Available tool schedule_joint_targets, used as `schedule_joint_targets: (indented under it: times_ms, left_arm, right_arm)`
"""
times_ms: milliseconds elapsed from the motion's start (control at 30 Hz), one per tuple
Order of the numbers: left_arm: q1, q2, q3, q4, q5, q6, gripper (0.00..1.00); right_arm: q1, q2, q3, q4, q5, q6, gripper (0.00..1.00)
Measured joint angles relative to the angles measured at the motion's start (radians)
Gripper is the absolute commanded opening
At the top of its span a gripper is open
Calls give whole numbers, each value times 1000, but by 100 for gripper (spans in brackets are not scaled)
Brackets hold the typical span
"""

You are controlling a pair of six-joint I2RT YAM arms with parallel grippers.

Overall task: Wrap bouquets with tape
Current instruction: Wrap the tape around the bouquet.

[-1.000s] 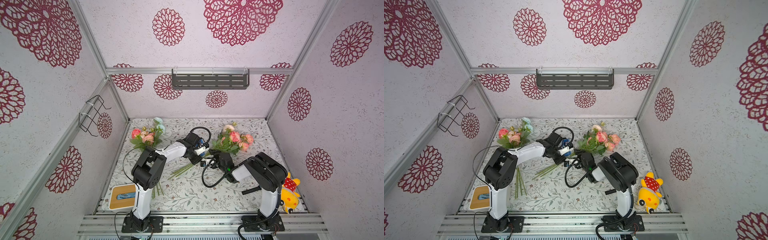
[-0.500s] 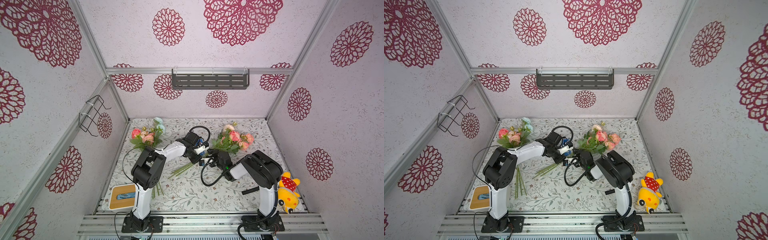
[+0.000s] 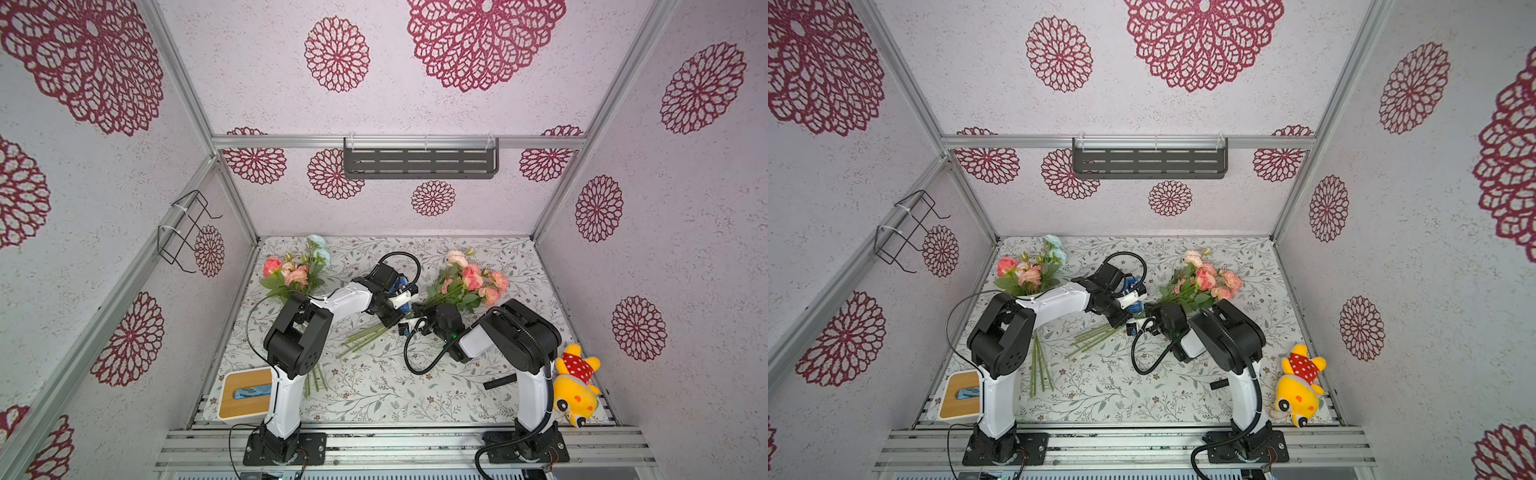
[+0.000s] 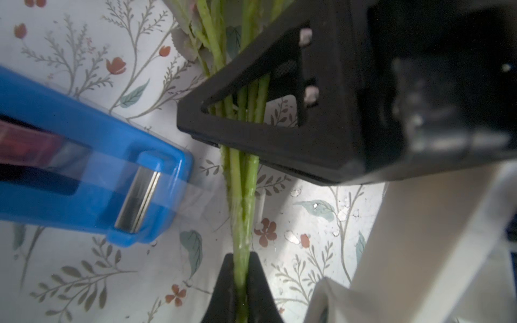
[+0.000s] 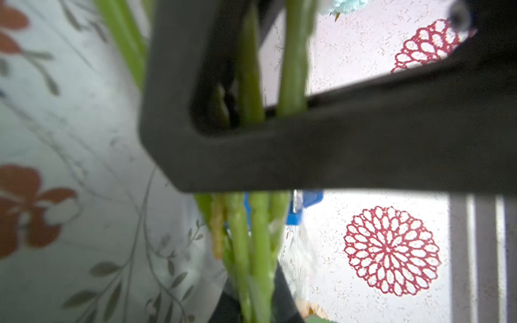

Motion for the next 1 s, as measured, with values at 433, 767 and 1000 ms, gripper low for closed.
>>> schedule_joint_targets:
  times_ms: [433, 767, 1000]
  left_arm:
    - [34, 8, 35, -37, 72, -66, 43]
    - [24, 11, 35, -71, -33, -72, 51]
    - [-5, 43, 69, -109, -40, -102, 6]
  right_arm:
    - [-23, -49, -19, -17, -31, 4, 0]
    - [-20, -51, -21, -21, -40, 10, 0]
    - [-8, -53, -25, -31, -18, 38, 0]
